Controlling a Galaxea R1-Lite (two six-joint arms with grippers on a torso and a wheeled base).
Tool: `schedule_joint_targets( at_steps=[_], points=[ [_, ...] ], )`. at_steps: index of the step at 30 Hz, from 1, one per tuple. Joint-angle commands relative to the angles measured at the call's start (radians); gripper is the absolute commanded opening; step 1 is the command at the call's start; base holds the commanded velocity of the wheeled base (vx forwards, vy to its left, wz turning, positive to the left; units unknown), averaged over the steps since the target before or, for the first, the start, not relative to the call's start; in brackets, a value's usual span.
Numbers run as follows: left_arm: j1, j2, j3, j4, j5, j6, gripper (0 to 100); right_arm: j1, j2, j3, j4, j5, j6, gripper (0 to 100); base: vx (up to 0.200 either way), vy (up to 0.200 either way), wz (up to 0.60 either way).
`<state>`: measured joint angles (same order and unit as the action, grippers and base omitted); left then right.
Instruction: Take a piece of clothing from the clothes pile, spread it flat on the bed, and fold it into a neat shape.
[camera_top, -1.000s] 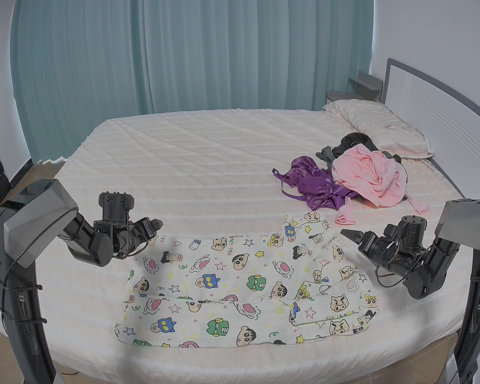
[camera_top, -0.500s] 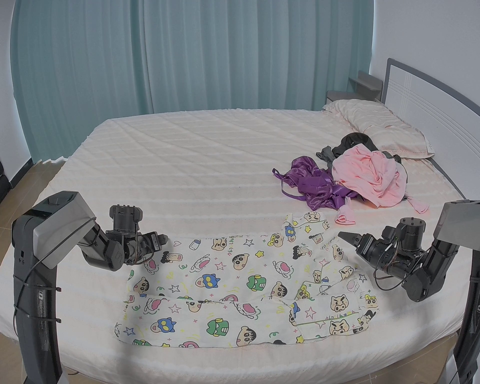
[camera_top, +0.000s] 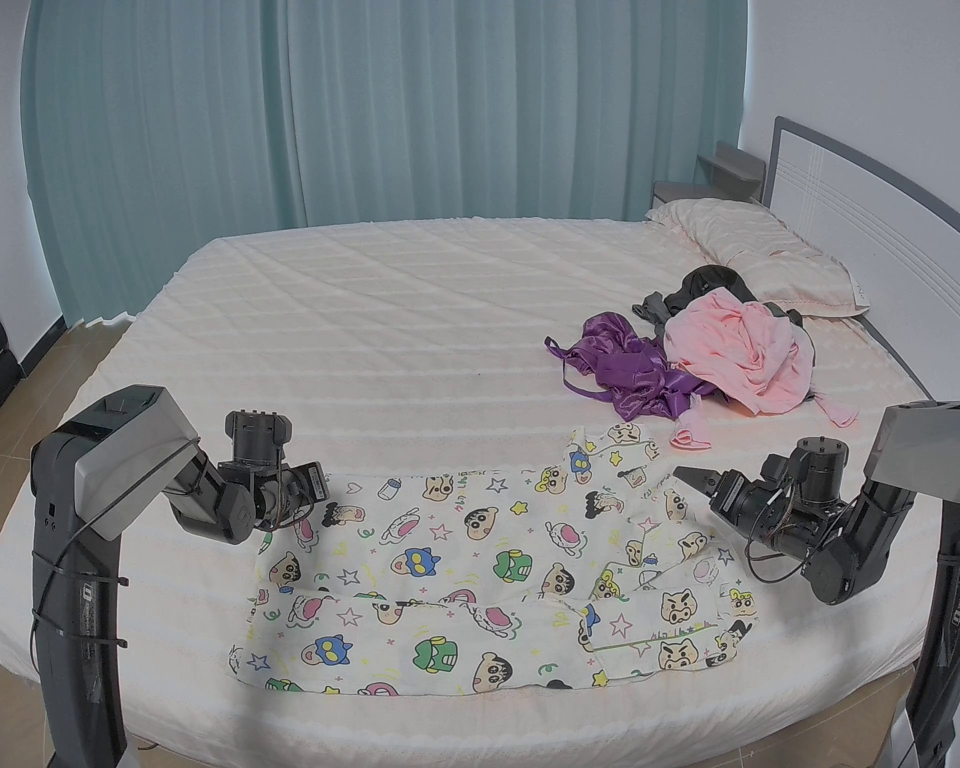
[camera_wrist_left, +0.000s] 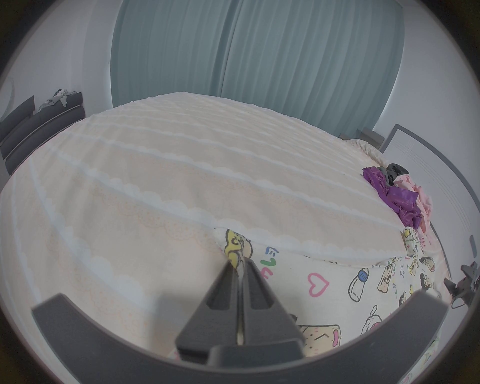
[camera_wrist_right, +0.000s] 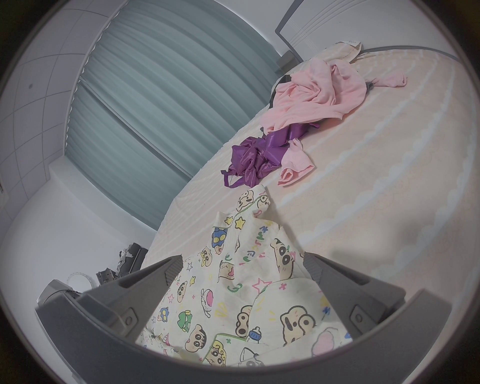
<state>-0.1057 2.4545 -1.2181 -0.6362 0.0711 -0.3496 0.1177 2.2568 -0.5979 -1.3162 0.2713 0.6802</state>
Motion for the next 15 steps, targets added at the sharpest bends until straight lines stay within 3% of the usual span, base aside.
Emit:
schedule_joint_targets(
  at_steps=[1, 4, 12, 15],
  points=[
    [0.006, -0.002, -0.008, -0.002, 0.01, 0.001, 0, 0.0, 0.004, -0.037, 0.017, 0.0, -0.005, 100, 0.0, 0.0, 0.0],
    [0.008, -0.005, -0.008, -0.005, 0.012, 0.001, 0, 0.005, 0.009, -0.079, 0.051, 0.0, -0.007, 100, 0.0, 0.0, 0.0],
    [0.005, -0.063, 0.012, -0.002, 0.041, -0.037, 0, 0.011, 0.023, -0.411, 0.471, -0.001, -0.013, 100, 0.0, 0.0, 0.0],
    [0.005, -0.063, 0.012, -0.002, 0.041, -0.037, 0, 0.011, 0.023, -0.411, 0.471, -0.001, -0.013, 100, 0.0, 0.0, 0.0]
  ],
)
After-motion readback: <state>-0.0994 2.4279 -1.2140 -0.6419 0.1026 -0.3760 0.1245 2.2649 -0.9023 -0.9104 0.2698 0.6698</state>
